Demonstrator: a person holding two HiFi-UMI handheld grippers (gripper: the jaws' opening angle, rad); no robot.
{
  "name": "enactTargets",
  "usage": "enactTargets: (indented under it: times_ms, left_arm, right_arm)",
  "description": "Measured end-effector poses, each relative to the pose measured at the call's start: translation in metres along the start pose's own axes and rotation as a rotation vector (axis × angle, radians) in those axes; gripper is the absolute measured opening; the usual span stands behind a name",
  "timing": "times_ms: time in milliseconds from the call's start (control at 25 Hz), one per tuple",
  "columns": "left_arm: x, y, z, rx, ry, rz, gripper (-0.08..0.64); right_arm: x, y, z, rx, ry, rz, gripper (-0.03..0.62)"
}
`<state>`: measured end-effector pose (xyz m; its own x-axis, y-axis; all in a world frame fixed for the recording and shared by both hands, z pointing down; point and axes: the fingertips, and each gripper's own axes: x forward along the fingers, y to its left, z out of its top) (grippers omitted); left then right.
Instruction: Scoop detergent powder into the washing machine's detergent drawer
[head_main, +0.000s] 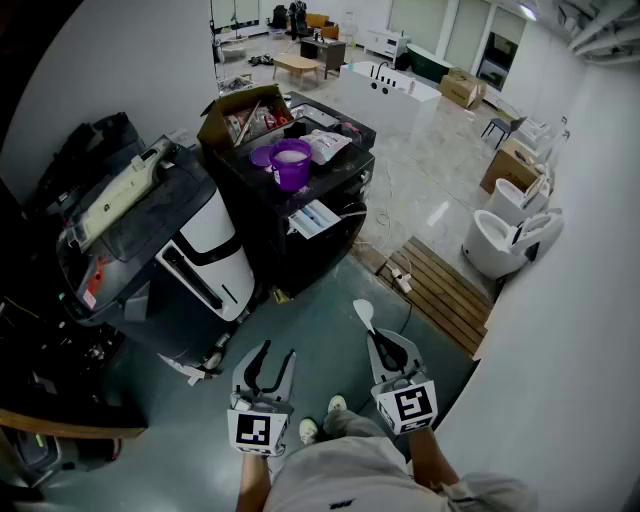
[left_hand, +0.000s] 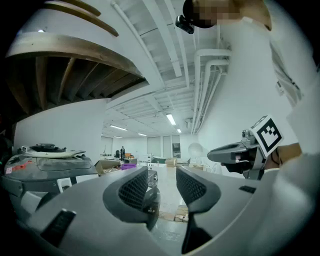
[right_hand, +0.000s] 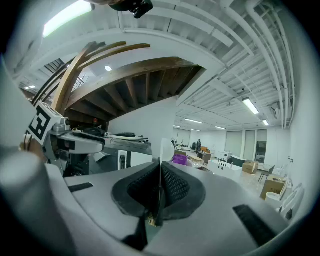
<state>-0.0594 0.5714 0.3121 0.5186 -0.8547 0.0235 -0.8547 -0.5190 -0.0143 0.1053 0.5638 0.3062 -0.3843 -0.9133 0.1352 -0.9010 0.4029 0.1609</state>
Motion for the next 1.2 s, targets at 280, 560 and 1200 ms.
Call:
enactTargets:
  times_ms: [280, 560, 1200]
  left_arm:
    - [-0.009, 0.006, -0.007, -0.005, 0.001, -0.002, 0.183]
    - [0.029, 0.030, -0.017, -0.008, 0.022, 0.001, 0.174]
    - [0.199, 0.065, -0.016, -0.007, 0.050, 0.035, 0.166]
  right_arm:
    - [0.003, 0.019, -0.007, 0.024, 0.028, 0.032, 0.008]
    - [0.050, 0.001, -0.013, 0.032, 0.052, 0.031, 0.008]
    - [0.181, -0.106, -0.014, 0.068, 0.027, 0.090, 0.009]
